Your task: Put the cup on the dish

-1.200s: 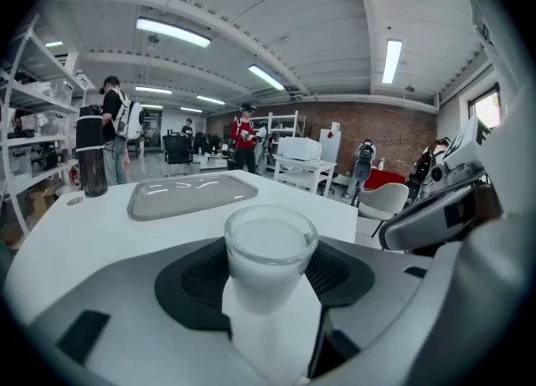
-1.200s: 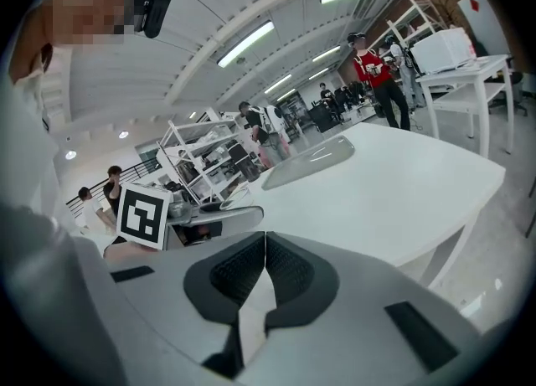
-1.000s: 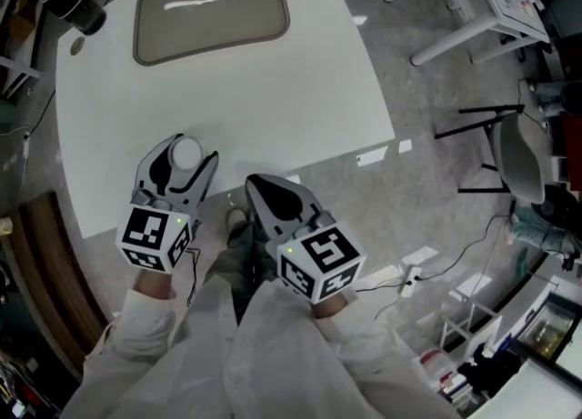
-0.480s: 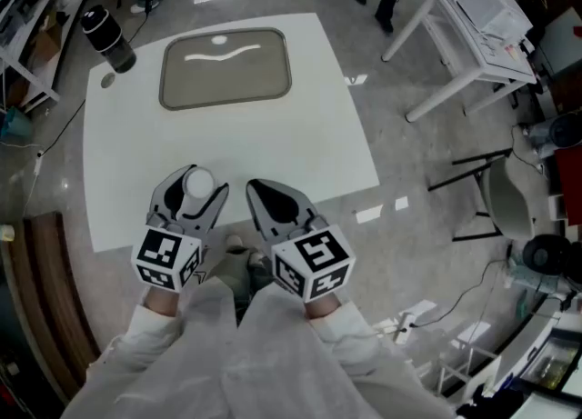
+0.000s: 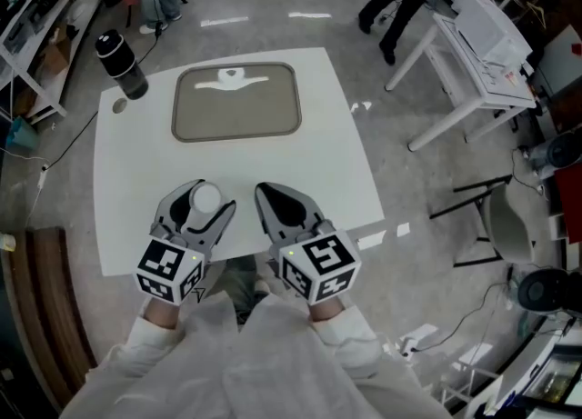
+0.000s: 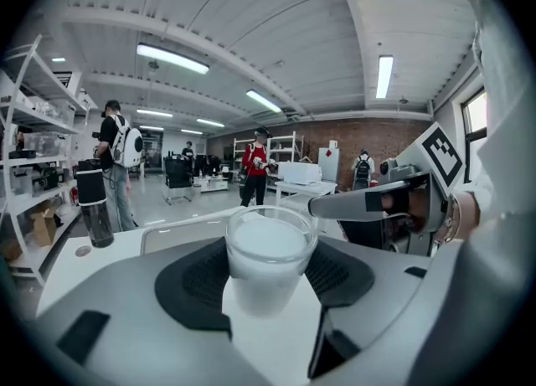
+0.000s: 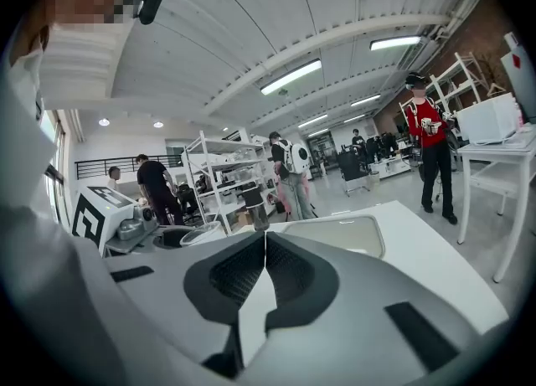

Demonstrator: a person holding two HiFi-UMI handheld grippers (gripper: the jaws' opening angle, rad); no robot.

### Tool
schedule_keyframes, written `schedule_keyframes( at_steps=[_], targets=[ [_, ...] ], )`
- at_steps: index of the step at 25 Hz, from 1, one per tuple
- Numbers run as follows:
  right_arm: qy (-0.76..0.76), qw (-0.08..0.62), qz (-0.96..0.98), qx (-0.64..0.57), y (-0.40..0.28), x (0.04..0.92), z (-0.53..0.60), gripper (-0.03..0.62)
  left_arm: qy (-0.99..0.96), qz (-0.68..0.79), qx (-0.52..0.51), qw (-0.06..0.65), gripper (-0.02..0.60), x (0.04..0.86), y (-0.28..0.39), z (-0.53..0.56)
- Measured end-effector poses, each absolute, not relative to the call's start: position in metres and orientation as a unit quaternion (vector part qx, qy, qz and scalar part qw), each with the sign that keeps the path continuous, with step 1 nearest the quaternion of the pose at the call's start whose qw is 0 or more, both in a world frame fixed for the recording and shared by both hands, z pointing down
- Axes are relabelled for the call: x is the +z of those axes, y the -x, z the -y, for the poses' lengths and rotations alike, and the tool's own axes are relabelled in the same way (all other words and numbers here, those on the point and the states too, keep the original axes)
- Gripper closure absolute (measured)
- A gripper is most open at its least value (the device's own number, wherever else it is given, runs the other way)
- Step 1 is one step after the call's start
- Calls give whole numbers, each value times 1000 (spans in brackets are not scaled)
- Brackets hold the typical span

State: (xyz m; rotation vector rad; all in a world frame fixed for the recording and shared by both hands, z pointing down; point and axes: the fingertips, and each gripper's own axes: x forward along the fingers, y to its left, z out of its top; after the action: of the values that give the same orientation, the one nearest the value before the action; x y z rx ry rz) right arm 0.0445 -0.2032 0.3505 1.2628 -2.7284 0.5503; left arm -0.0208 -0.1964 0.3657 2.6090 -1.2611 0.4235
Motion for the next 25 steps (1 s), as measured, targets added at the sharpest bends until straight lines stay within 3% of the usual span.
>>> schedule_keyframes(
  at_steps=[25],
  targets=[
    [-431, 66, 885, 161, -9, 340, 363, 580, -902, 397, 138, 100, 310, 343, 54, 394]
  ],
)
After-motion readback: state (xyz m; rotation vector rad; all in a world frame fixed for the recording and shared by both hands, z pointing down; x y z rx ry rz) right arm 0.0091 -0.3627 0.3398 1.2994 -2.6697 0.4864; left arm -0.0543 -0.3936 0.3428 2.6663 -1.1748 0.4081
